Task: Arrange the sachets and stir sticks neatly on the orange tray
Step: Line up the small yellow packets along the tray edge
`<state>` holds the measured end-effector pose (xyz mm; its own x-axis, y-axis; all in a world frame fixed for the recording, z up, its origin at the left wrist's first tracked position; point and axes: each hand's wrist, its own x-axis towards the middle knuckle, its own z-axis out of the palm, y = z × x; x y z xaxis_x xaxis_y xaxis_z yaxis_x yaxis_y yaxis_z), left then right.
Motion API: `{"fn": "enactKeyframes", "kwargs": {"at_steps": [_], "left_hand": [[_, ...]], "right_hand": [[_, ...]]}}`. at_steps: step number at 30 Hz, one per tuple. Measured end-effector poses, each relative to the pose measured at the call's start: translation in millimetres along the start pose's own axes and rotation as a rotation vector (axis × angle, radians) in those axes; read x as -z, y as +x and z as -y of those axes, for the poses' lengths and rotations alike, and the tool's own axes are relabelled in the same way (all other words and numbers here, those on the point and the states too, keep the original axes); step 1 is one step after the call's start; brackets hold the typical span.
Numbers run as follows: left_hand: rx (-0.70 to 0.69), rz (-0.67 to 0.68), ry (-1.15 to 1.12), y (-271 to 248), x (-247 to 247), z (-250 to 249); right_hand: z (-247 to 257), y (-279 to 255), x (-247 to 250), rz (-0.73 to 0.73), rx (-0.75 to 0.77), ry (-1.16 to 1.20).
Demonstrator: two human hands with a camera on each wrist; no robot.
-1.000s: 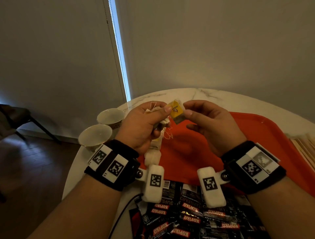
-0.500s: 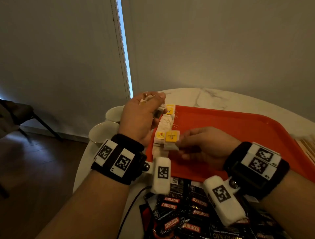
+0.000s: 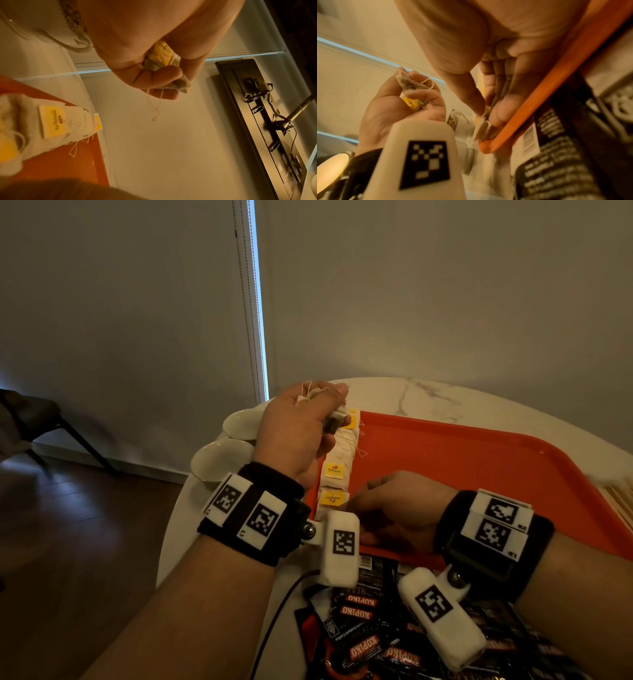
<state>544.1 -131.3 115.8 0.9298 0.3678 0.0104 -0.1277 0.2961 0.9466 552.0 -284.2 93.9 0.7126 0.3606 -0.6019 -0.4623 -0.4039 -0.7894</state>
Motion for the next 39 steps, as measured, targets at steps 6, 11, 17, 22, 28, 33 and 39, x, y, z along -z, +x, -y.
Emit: {"fn": "enactKeyframes", "kwargs": {"at_steps": [6,11,17,22,28,33,39], "left_hand": [[0.089,0.007,-0.001,-3.1,-2.3,-0.3],[0.221,0.057,-0.021,-6.0,-6.2,-0.6],[0.234,0.147,0.054,-12.7,-11.7,1.6],[0.223,0.220,0.152,-13.3,-15.9,5.2],[0.218,0.185,0.161,-11.1,-17.2,8.3],[0.235,0.164,0.139,-10.7,-18.1,8.7],[0.233,0.107,0.144,-7.2,-14.2,9.0]], "right_hand": [[-1.8,-3.2,2.7,-0.011,0.051,-0.010],[3.3,-4.8,17.4,-0.085,0.202,0.026],[18.4,-0.7,40.7,-0.064,0.483,0.227],[14.0,3.8,42.8,-0.056,0.588,0.059],[8.2,4.5,47.6,0.000,0.665,0.017],[5.7,12.3,52.5,-0.097,0.583,0.167],[7.6,14.9,57.4,-0.175,0.730,0.424]]}}
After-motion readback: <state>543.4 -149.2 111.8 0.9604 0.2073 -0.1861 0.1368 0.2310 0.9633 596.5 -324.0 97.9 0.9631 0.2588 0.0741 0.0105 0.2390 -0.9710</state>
